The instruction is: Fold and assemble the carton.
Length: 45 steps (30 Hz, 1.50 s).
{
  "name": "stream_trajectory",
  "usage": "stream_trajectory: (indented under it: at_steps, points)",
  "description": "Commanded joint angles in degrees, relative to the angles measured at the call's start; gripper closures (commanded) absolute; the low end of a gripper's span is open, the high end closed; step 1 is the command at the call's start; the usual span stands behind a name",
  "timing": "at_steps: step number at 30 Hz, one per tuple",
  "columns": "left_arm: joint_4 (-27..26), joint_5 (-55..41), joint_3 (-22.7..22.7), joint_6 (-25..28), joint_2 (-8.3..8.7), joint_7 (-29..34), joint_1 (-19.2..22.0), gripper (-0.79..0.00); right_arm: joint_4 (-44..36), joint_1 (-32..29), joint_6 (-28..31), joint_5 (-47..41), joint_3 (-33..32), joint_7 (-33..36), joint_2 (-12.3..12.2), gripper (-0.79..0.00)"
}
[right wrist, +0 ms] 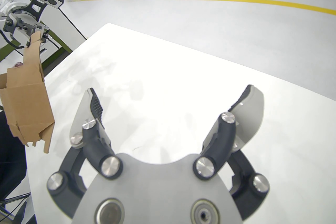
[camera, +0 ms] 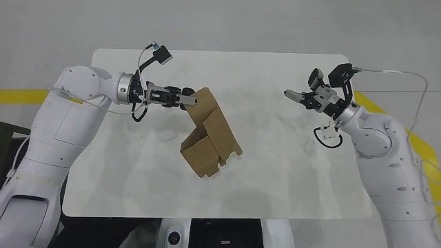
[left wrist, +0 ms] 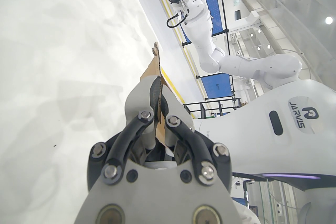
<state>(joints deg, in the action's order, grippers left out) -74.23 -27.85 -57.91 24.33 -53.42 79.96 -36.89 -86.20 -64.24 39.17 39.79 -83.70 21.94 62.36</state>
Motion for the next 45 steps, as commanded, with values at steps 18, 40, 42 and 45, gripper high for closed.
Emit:
stream_trajectory:
  at_steps: [18,40,42,45]
  points:
    - [1.37,0.71,-2.49,-0.44,0.88,0.43,-2.69,0.0,4.98,4.28,3.83,-23.98,8.11,15.67,0.47,-0.785]
    - [-3.61,-3.45,2.05,-2.14,0.95,2.14,-2.78,0.0,10.42,17.93,8.42,-47.97,32.65,34.75,1.72,-0.785]
    - [-3.57,-3.86,2.2,-2.21,0.99,2.21,-2.7,0.0,10.8,19.1,8.57,-48.64,35.14,34.6,1.65,-0.785]
    - [-3.53,-3.92,2.46,-2.23,1.07,2.23,-2.6,0.0,11.62,20.73,9.27,-49.9,38.19,33.91,1.5,-0.785]
